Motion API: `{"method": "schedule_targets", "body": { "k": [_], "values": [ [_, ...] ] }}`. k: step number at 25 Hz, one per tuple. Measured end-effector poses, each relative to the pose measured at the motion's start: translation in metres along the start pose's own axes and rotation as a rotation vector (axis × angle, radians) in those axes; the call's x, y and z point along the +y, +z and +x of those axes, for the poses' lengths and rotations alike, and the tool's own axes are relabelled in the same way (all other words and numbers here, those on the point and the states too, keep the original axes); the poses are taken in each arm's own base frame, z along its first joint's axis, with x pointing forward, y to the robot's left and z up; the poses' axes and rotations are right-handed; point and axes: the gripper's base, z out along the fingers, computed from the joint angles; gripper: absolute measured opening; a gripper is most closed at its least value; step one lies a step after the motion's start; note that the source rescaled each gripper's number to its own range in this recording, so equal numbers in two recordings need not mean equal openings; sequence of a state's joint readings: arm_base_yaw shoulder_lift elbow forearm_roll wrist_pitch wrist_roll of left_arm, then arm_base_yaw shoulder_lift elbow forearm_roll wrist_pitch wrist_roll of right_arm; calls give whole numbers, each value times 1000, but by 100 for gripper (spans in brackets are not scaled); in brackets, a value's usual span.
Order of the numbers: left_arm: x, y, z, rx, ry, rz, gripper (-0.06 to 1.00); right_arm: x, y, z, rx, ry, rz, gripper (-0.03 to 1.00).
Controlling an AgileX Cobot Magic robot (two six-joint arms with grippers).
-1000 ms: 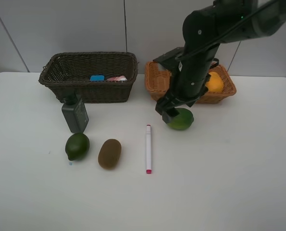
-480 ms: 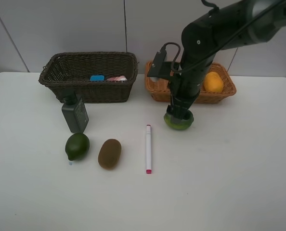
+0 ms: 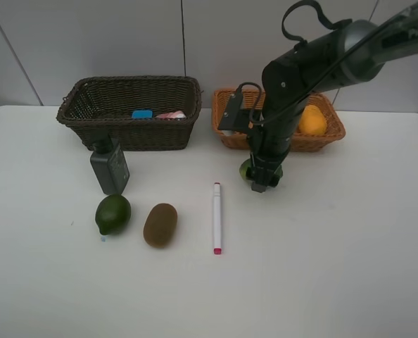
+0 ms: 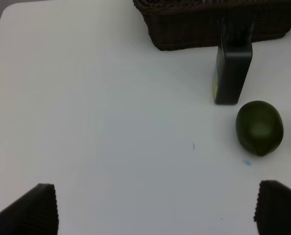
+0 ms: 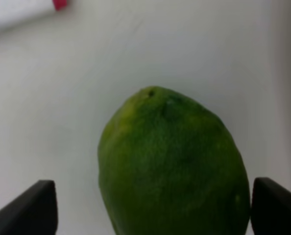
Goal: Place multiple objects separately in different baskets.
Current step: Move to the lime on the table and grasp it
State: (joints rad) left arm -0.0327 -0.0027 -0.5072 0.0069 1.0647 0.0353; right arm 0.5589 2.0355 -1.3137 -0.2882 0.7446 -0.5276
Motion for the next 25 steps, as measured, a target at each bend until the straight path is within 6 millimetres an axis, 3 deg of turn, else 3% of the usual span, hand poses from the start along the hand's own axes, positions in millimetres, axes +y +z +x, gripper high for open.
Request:
{"method": "schedule_targets", "body": {
  "k": [7, 23, 25],
  "values": [
    [0, 0, 0, 0, 0, 0, 100, -2, 16, 4, 10, 16, -16, 98],
    [0, 0, 0, 0, 0, 0, 100, -3, 20, 1, -17, 14, -2, 97],
    [0, 0, 0, 0, 0, 0, 100, -3, 20, 1, -15, 14, -3, 93]
  ]
}}
